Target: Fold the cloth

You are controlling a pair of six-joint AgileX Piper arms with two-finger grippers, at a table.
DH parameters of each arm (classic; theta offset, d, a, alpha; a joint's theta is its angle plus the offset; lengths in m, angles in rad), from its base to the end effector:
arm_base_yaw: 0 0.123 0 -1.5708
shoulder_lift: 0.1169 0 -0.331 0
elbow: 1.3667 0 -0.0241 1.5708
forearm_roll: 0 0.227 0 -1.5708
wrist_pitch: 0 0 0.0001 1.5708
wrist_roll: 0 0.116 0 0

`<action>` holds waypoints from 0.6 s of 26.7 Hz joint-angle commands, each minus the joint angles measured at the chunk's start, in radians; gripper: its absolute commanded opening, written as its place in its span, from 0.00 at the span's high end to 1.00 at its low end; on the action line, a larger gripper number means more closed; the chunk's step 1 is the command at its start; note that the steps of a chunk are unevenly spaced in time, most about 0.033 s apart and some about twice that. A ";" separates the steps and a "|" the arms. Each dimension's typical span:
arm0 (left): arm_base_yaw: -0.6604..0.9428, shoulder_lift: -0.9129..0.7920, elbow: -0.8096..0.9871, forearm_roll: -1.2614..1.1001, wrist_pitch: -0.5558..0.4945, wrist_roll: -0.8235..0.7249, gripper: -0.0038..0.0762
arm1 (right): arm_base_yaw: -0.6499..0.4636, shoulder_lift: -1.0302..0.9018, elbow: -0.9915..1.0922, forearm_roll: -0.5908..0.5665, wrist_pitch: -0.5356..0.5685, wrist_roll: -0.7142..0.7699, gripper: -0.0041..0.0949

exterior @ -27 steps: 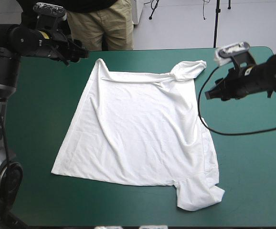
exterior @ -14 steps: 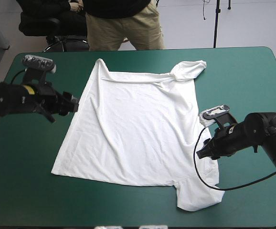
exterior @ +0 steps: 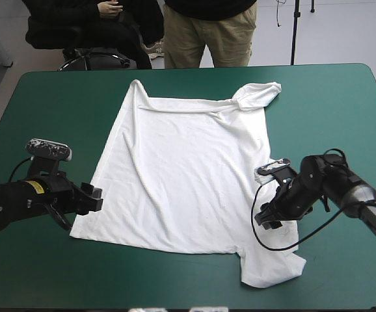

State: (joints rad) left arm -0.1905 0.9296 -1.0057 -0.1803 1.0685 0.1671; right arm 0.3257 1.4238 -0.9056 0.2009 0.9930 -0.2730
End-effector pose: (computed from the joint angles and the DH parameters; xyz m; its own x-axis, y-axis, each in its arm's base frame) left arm 0.1199 -0.0417 0.3805 -0.7432 0.2233 -0.6308 0.3433 0.9364 -0.0731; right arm 0.2060 0.0901 0.2679 -0.8687 -0.4615 -0.1801 -0.4868 0.8626 0.1378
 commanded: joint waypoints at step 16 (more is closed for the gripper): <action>0.000 -0.012 -0.036 0.037 -0.055 -0.010 0.35 | -0.040 0.041 -0.019 -0.447 -0.013 0.208 0.96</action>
State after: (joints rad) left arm -0.1905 0.9296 -1.0037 -0.1309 1.0561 0.1671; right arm 0.3443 1.4976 -0.9070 -0.1203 0.9796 -0.1050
